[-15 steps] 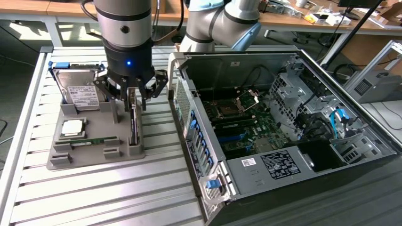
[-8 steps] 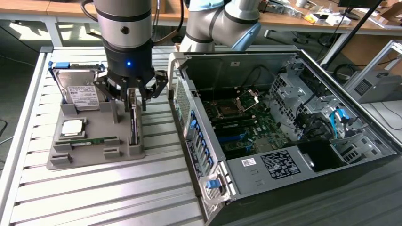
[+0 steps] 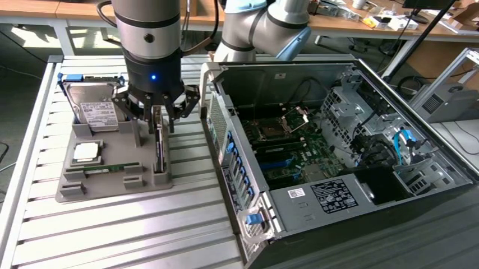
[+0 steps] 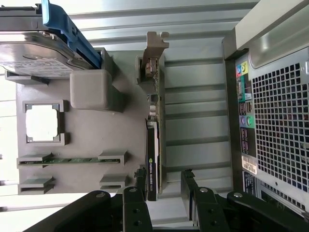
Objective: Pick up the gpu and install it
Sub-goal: 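Pick up the gpu and move the gpu toward the slot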
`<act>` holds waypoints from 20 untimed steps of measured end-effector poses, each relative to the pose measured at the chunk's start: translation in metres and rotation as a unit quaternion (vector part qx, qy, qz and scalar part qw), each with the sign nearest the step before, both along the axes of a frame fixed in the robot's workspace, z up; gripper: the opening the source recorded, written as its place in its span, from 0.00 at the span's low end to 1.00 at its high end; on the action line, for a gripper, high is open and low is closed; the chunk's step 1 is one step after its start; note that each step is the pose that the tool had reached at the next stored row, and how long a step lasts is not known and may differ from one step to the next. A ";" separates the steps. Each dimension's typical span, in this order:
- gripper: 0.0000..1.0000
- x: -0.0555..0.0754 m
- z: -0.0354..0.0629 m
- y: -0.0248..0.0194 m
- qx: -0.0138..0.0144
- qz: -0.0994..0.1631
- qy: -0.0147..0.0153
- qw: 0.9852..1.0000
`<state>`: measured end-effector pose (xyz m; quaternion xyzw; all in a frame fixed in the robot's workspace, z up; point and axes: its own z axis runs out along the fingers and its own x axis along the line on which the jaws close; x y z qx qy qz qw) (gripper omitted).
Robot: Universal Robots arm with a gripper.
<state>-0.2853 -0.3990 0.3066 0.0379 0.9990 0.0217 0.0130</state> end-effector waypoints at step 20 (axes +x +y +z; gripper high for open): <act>0.42 0.000 -0.0046 0.0000 0.000 0.000 0.000 1.000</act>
